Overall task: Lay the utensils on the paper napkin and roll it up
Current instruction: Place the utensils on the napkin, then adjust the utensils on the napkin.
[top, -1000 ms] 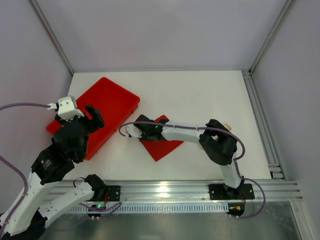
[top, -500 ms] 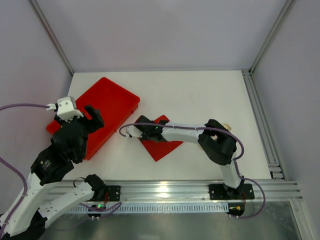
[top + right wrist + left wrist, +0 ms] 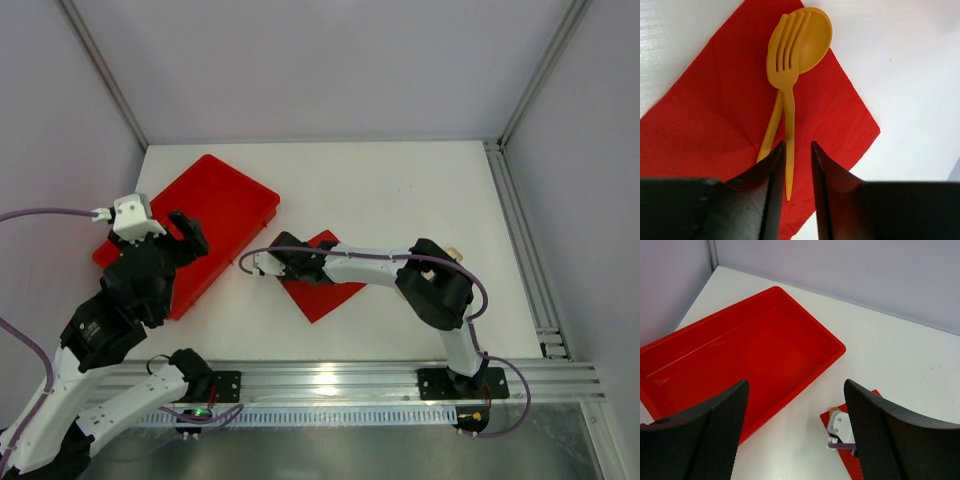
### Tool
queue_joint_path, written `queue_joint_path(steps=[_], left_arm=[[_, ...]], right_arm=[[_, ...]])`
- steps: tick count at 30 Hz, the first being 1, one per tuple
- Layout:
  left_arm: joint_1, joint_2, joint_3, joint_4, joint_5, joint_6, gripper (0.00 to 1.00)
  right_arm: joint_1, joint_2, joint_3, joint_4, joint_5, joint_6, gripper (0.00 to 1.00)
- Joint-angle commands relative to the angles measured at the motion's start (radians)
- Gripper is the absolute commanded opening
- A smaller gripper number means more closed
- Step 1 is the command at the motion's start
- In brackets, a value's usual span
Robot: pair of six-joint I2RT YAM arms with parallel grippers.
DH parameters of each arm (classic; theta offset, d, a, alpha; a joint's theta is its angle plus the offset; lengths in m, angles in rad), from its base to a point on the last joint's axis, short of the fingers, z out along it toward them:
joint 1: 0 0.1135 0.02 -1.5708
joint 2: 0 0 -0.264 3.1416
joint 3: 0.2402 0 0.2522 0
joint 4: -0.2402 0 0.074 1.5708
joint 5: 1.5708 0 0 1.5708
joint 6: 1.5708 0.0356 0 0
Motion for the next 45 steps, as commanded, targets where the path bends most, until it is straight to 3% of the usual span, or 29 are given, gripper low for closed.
queue_joint_path(steps=[1, 4, 22, 30, 45], left_arm=[[-0.001, -0.007, 0.008, -0.002, 0.007, 0.002, 0.78], [-0.001, -0.004, 0.01, 0.0, 0.014, 0.002, 0.79], [-0.001, -0.006, 0.028, -0.019, 0.047, -0.018, 0.8], [-0.001, -0.012, 0.028, -0.019, 0.051, -0.018, 0.8], [-0.001, -0.019, 0.028, -0.023, 0.056, -0.015, 0.8]], right_arm=[[0.003, -0.008, 0.0, 0.025, 0.021, -0.004, 0.34], [0.003, -0.021, -0.005, 0.04, 0.021, 0.004, 0.4], [-0.002, -0.175, -0.132, 0.08, -0.007, 0.146, 0.48], [-0.078, -0.206, -0.104, -0.012, -0.231, 0.22, 0.51], [-0.177, -0.146, 0.012, -0.152, -0.427, 0.217, 0.52]])
